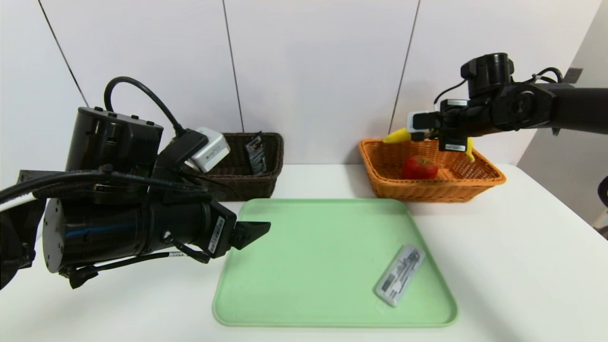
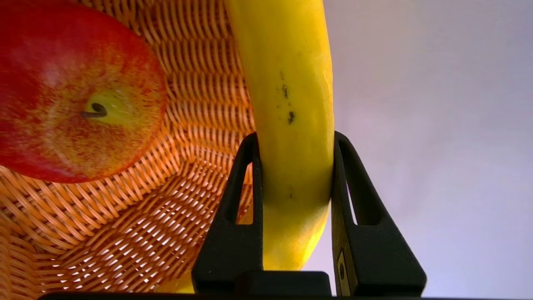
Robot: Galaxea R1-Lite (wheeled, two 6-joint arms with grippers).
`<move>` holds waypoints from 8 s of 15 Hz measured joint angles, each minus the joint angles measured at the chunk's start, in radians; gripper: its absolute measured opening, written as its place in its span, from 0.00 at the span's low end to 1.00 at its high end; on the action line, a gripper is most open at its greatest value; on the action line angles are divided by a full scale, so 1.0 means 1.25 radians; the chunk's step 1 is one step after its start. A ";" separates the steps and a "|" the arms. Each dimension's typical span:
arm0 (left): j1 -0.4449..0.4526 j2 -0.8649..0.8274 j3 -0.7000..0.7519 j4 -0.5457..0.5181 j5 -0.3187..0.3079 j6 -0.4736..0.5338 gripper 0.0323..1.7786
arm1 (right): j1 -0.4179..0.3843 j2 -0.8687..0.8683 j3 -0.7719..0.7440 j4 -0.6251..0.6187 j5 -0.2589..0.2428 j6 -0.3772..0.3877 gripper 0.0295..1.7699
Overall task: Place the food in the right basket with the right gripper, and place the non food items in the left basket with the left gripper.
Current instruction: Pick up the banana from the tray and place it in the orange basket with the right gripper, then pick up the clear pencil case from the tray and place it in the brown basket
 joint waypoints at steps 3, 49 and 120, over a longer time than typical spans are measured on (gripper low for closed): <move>0.000 0.001 -0.001 -0.002 0.000 0.001 0.95 | -0.002 0.005 0.004 0.004 0.004 0.002 0.39; -0.341 0.475 -0.382 -0.099 0.120 -0.062 0.95 | 0.098 -0.757 0.581 0.364 0.044 1.159 0.96; 0.367 0.329 -0.412 0.016 -0.062 0.613 0.31 | 0.102 -0.755 0.628 0.360 0.043 1.148 0.97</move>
